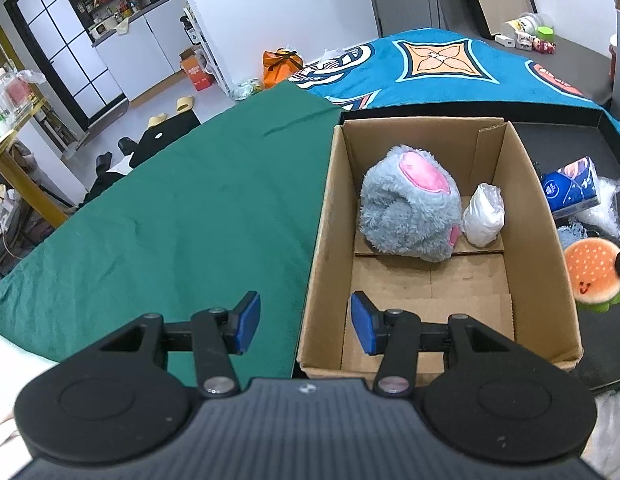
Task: Organize soft objects
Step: 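Grasp the burger plush with the right gripper, then carry the burger plush with the right gripper into the box and release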
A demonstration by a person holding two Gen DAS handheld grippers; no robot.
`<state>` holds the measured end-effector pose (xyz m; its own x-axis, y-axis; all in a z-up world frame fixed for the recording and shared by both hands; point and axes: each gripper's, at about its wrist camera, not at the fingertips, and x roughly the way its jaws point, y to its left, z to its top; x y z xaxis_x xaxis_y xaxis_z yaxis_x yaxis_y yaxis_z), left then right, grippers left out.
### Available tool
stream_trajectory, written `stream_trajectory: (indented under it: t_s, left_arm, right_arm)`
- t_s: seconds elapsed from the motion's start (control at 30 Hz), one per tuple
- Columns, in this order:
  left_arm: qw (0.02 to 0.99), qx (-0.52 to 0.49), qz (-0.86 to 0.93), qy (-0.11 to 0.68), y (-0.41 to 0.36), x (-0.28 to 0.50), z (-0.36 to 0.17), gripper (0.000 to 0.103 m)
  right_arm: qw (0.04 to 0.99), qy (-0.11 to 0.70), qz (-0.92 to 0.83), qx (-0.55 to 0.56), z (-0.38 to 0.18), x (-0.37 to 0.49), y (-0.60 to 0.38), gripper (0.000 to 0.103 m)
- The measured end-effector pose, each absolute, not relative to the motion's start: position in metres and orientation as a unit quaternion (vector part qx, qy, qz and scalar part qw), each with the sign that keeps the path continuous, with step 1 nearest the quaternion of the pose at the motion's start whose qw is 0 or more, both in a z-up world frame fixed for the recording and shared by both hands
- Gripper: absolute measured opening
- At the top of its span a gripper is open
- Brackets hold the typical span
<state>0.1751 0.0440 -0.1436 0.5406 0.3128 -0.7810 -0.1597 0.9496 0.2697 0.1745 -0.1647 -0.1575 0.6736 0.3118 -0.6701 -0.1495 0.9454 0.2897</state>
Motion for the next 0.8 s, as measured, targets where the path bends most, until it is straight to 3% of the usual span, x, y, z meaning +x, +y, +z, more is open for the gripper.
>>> stream_trajectory:
  t_s: [0.8]
  left_arm:
    - [0.875, 0.011, 0.125, 0.468, 0.068, 0.176, -0.144, 0.048]
  right_arm:
    - [0.931, 0.337, 0.128, 0.055, -0.099, 0.2, -0.132, 0.002]
